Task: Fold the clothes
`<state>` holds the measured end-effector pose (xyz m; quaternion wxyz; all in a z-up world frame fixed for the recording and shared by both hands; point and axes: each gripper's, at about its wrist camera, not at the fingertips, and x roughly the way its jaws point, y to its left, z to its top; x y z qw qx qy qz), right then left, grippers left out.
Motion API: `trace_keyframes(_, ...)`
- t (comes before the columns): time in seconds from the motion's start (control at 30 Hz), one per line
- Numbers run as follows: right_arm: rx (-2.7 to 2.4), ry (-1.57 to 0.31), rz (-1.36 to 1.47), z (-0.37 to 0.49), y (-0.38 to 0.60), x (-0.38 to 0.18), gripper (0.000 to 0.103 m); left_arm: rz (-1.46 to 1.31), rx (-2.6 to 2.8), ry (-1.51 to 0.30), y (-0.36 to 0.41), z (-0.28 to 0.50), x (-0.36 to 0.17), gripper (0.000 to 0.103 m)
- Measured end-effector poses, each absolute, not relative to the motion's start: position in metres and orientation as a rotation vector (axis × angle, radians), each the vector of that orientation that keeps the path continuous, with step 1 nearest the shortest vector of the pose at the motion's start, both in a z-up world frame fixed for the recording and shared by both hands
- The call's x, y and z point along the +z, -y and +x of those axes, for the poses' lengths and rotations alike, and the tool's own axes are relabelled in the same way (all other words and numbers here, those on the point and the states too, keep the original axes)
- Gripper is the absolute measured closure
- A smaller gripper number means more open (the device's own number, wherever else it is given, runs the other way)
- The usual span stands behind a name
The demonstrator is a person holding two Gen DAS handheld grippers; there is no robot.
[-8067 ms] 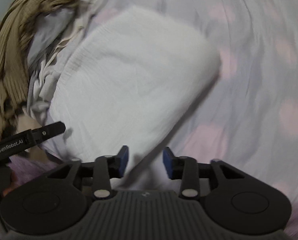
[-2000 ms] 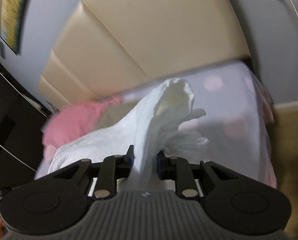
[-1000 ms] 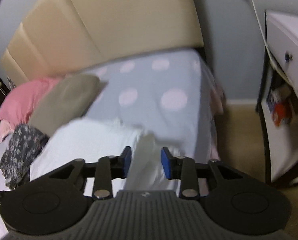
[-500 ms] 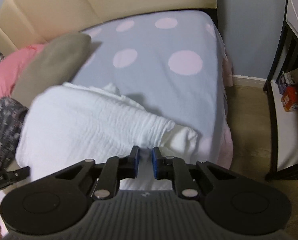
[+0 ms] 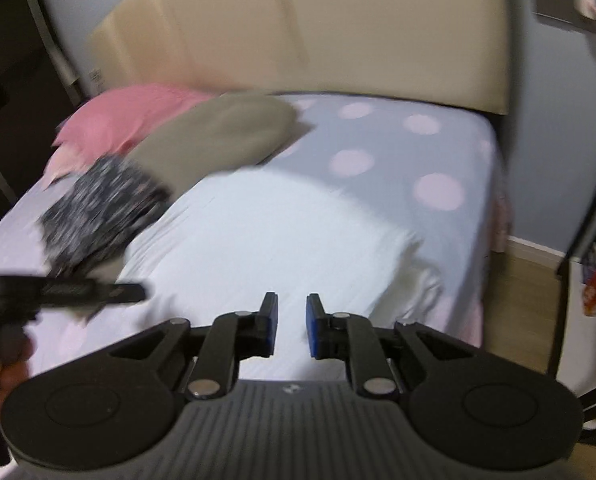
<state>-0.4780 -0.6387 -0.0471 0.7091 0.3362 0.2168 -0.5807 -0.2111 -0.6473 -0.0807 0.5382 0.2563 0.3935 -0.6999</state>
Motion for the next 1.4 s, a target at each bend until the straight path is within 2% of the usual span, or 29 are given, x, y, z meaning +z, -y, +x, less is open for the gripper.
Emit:
trace_keyframes(0.17,-1.257,-0.655,0.777,-0.461,0.640,-0.079,0.086,0.619,-1.635,-0.888,0.615,-0.218,-0.075,0.090)
trace_keyframes(0.27,-1.264,-0.667,0.829,-0.471,0.642,-0.087,0.085,0.594,-1.621,-0.885,0.598,-0.215,-0.068,0.089)
trace_keyframes(0.37,-1.256,-0.627,0.831,-0.479,0.635,-0.071,0.080,0.566,-1.609,-0.877,0.580,-0.210,-0.053,0.086)
trace_keyframes(0.53,-1.195,-0.573,0.750,-0.483,0.604,-0.023,0.079,0.523,-1.604,-0.848,0.548,-0.208,-0.018,0.085)
trace_keyframes(0.63,-1.176,-0.548,0.700,-0.485,0.570,0.008,0.077,0.497,-1.609,-0.812,0.524,-0.214,0.004,0.076)
trace_keyframes(0.7,-1.185,-0.521,0.670,-0.486,0.543,0.026,0.069,0.480,-1.616,-0.792,0.506,-0.220,0.016,0.059)
trace_keyframes(0.83,-1.266,-0.415,0.621,-0.490,0.494,0.042,0.058,0.475,-1.625,-0.738,0.473,-0.233,0.030,0.053)
trace_keyframes(1.0,-1.397,-0.325,0.552,-0.487,0.455,0.037,0.057,0.459,-1.567,-0.623,0.436,-0.246,0.029,0.039)
trace_keyframes(1.1,-1.457,-0.310,0.507,-0.486,0.444,0.028,0.055,0.466,-1.547,-0.592,0.423,-0.253,0.018,0.038)
trace_keyframes(1.17,-1.477,-0.310,0.499,-0.486,0.440,0.020,0.049,0.463,-1.550,-0.594,0.417,-0.255,0.009,0.038)
trace_keyframes(1.4,-1.485,-0.375,0.503,-0.484,0.440,-0.011,0.039,0.480,-1.528,-0.671,0.412,-0.252,-0.023,0.036)
